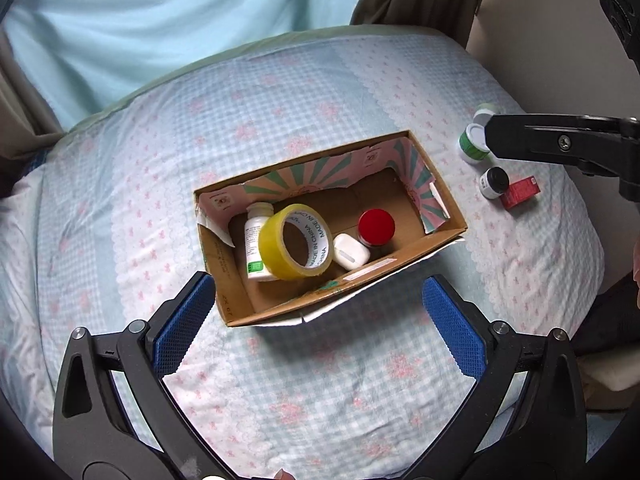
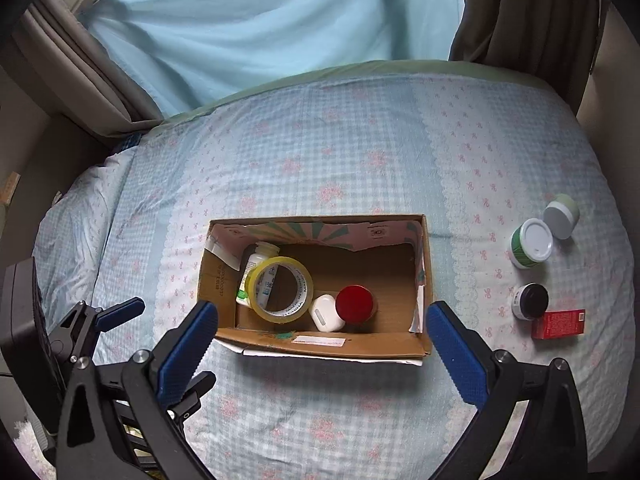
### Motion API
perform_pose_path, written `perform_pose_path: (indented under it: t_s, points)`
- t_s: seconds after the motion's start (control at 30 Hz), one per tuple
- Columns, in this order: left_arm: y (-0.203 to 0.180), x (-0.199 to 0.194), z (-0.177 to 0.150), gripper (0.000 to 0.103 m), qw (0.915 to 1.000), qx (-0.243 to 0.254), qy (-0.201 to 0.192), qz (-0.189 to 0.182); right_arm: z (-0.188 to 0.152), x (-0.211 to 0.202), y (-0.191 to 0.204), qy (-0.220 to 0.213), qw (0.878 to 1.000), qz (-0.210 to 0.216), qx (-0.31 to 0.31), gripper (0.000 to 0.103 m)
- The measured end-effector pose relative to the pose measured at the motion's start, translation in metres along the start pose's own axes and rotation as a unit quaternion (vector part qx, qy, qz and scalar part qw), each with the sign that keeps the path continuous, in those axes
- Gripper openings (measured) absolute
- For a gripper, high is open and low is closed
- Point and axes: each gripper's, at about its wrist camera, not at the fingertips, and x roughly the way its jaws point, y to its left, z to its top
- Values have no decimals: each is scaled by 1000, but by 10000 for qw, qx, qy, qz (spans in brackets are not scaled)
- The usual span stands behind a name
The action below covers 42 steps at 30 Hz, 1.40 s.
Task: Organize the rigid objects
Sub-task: 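Move both tools back toward the jars and red box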
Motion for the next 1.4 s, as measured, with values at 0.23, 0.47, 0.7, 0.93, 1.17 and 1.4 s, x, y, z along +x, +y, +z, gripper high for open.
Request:
perform_pose_path:
  t_s: [0.23, 0.47, 0.7, 0.93, 1.17, 1.4]
  points:
    - [-42, -46, 7, 103, 9984, -44, -513, -215, -24, -84, -35, -391, 9978, -527, 27, 103]
    - [-102, -52, 10, 103, 9973, -55, -587, -436, -52, -136, -112, -692, 9933, -830, 409, 103]
    - [-182, -38, 14, 103, 9977, -225, -533, -346, -55, -156, -205, -785, 9935, -817, 104, 103]
    - [-260, 10, 26, 103, 9978, -596, -189, -233, -33, -131, -285, -563, 9938, -816, -513, 103]
    - [-297, 64, 40, 103, 9980, -606, 146, -114, -8, -91, -338, -355, 9936, -675, -831, 103]
    - [-307, 146, 52, 103, 9994, -51, 287, -191, 10, -35, -366, -321, 9868, -545, -1492, 103]
